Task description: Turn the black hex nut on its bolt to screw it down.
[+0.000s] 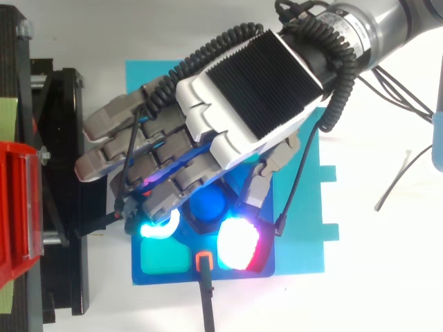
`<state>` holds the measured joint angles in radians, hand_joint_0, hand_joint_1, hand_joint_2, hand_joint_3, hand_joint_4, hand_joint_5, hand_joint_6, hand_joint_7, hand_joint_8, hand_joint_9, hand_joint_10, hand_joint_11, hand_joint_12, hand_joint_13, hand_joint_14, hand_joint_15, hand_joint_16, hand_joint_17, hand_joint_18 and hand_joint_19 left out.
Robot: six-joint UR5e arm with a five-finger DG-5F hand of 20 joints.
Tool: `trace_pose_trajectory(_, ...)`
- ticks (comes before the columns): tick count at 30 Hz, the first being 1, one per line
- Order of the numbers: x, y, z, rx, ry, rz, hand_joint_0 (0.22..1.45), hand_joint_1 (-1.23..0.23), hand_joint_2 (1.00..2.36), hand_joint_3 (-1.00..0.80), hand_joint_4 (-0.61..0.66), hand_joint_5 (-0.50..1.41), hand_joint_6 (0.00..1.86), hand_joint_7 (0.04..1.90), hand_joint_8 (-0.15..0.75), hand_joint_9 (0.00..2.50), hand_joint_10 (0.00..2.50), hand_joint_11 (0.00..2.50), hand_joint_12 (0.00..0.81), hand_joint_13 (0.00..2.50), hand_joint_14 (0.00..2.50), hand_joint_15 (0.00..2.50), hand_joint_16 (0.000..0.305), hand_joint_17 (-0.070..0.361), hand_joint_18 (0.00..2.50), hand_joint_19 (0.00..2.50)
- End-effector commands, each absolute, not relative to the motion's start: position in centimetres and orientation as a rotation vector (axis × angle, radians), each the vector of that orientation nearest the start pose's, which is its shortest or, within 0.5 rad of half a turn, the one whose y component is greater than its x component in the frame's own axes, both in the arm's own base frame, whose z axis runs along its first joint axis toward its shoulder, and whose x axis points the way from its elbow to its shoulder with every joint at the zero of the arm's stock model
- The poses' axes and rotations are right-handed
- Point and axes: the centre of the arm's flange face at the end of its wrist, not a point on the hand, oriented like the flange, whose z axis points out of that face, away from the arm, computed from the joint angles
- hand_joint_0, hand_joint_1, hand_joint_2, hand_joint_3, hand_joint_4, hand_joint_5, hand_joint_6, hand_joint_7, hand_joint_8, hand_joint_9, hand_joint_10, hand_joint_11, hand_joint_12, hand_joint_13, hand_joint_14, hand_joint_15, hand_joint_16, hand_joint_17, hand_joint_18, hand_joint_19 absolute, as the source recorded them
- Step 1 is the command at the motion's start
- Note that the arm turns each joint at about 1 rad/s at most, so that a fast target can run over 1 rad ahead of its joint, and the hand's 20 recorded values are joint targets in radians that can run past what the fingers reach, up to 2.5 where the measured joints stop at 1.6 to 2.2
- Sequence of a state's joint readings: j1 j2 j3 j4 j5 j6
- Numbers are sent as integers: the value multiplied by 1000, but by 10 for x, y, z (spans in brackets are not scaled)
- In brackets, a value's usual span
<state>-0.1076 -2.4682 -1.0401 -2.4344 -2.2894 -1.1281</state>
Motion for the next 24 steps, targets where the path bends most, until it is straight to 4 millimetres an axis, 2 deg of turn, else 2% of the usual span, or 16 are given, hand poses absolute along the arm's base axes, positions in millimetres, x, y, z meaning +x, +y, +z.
trace_pose_trajectory(1, 789, -158, 218, -292, 1322, 725, 450, -387, 1000, -500, 129, -192, 748, 913, 204, 673, 10, 343, 100, 356, 5, 142, 11, 26, 0, 356)
trace_pose_trajectory(24, 779, -194, 221, -331, 1298, 718, 441, -367, 1000, -500, 131, -185, 708, 943, 207, 673, 12, 340, 106, 354, 5, 151, 12, 28, 0, 364)
